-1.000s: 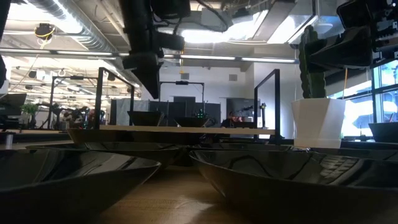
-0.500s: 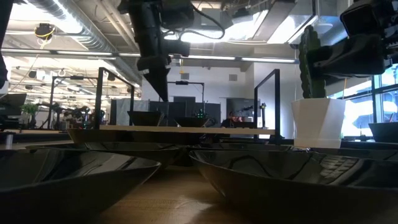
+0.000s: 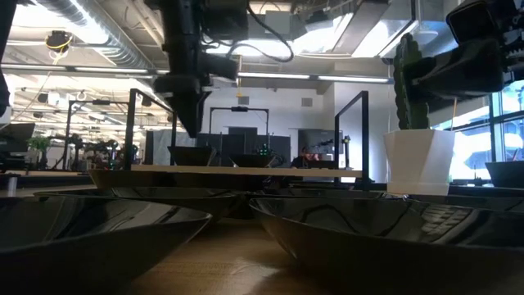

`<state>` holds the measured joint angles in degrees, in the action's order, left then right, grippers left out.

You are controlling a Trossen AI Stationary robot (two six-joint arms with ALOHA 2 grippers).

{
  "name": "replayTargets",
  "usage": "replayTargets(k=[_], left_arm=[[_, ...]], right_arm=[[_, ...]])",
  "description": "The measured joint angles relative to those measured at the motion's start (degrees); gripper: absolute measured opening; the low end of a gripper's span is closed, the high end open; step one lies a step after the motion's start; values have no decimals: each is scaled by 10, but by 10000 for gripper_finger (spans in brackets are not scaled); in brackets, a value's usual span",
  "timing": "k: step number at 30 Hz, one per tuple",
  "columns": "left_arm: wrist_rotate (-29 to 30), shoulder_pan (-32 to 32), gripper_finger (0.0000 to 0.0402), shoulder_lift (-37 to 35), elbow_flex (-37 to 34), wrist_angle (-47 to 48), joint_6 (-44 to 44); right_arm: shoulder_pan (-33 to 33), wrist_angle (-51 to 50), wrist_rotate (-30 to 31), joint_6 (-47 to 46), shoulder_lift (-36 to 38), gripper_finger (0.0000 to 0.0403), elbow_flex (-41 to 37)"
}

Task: Pick & Place Mini shaped plates
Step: Adjust the stacked distorted square plates on the shelf

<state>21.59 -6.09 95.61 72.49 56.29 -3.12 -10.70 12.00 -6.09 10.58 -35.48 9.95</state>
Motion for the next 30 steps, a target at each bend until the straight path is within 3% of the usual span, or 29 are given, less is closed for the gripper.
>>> replayTargets(k=[4,10,21,30], left_arm=[[0,-20,186,0,0,6,25],[-64,-54,186,14,0,-1,11],[-63,-87,186,32,0,-26,-26],[-77,-106,163,47,1,-34,-42]], right_arm=[[0,1,-1,-16,0,26,0],[0,5,-2,-16,0,26,0],[0,-3,-1,-26,0,26,0],[0,-3,-1,-26,0,26,0]])
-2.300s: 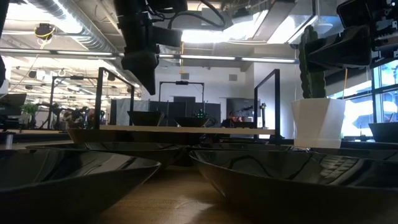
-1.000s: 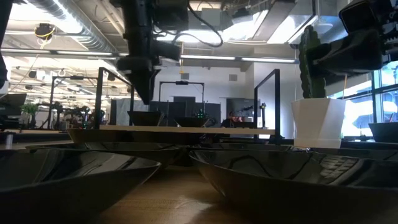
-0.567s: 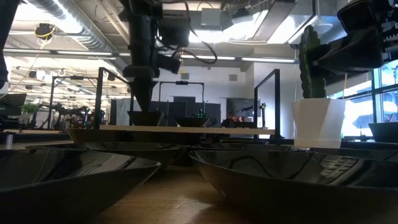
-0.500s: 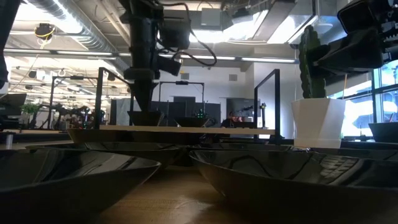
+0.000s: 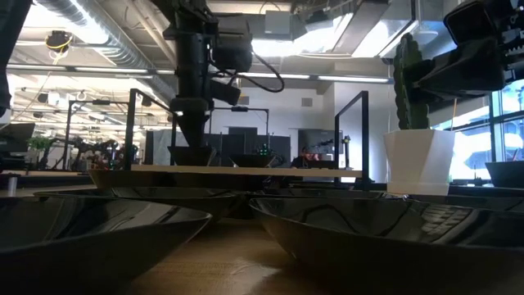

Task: Pick & Place Mini shaped plates
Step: Adjust the stacked distorted square plates on the shelf

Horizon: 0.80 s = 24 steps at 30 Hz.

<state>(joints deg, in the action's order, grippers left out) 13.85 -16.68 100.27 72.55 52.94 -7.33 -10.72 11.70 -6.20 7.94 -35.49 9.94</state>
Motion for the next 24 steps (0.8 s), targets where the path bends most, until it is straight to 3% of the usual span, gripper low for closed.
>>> replayTargets(k=[8,24], left_arm=[[3,-4,132,6,0,-15,-37],[0,6,6,6,0,-2,-64]], right_arm=[[0,0,1,0,0,26,0],[0,-1,0,0,0,26,0]])
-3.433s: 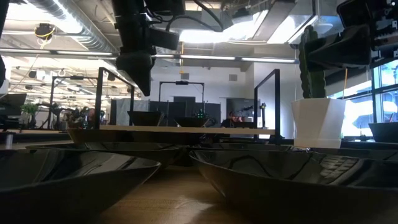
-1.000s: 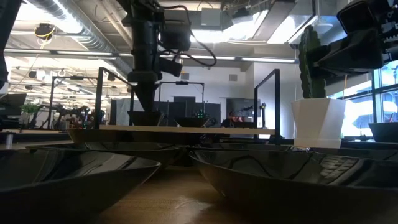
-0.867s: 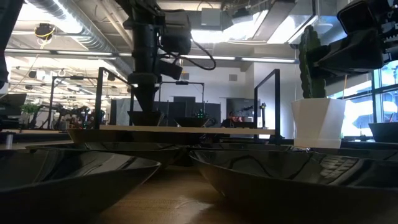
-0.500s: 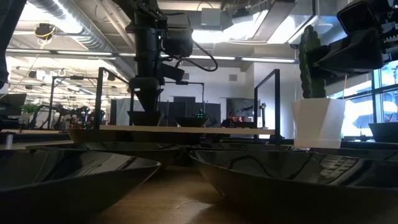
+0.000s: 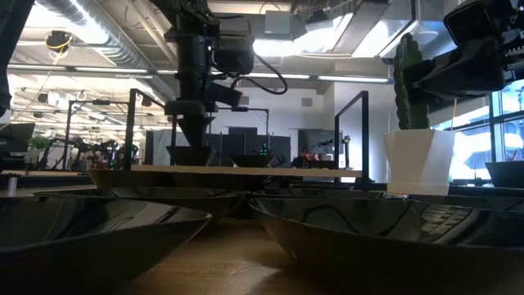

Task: Pick & Place Mini shaped plates
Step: Adjust the stacked distorted square plates on the shelf

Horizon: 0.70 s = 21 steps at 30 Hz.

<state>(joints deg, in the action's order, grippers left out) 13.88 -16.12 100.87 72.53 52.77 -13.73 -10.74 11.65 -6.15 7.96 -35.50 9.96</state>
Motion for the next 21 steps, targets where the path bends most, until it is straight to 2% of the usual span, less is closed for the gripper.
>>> replayTargets(k=[8,16,21], left_arm=[[-2,3,9,-1,0,22,-2],[-1,28,7,-1,0,24,-58],[4,37,5,-1,0,24,-47]], right_arm=[[0,-3,0,2,0,26,0],[0,-4,0,2,0,26,0],[0,-4,0,2,0,26,0]])
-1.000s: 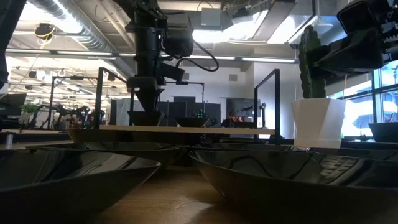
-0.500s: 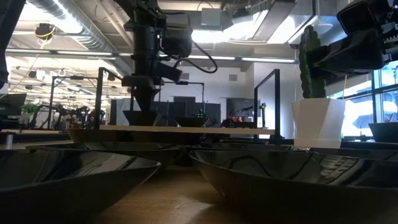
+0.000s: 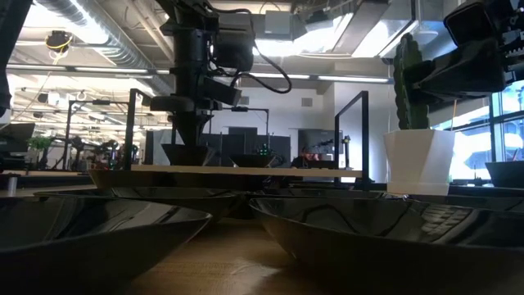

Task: Pick & Place Mini shaped plates
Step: Adjust the stacked distorted square plates on the shelf, then stack the leaf-shaped plate on the top of the leaf-shaped plate on the shelf

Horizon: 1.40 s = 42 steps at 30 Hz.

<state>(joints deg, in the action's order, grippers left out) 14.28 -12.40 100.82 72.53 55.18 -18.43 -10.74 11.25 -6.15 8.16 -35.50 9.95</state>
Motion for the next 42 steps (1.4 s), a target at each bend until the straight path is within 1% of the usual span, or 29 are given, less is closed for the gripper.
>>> replayTargets(k=[3,7,11,18,22,27,31,33,35,37,38,40,42], left_arm=[[-1,0,7,0,0,0,5],[-12,0,22,0,0,0,-2],[-11,0,47,1,-1,0,-1],[-6,0,101,1,-1,0,31],[11,3,135,0,2,1,40],[16,13,171,-16,4,-5,42],[35,28,189,-31,4,-7,42],[53,38,196,-39,4,-5,49],[76,53,201,-54,4,20,72],[82,69,202,-71,4,57,103],[79,76,202,-81,4,70,123],[53,92,201,-106,4,74,153],[16,111,198,-139,-4,49,167]], right_arm=[[0,0,0,0,0,26,0],[0,0,0,0,0,26,0],[0,0,0,3,0,26,0],[0,0,1,8,0,26,0],[0,0,1,-2,0,26,0],[0,0,1,-2,0,26,0],[0,0,1,0,0,26,0],[0,0,1,2,0,26,0],[0,0,1,6,0,26,0],[0,0,1,7,0,26,0],[0,0,1,7,0,26,0],[0,0,1,8,0,26,0],[0,1,1,9,0,26,0]])
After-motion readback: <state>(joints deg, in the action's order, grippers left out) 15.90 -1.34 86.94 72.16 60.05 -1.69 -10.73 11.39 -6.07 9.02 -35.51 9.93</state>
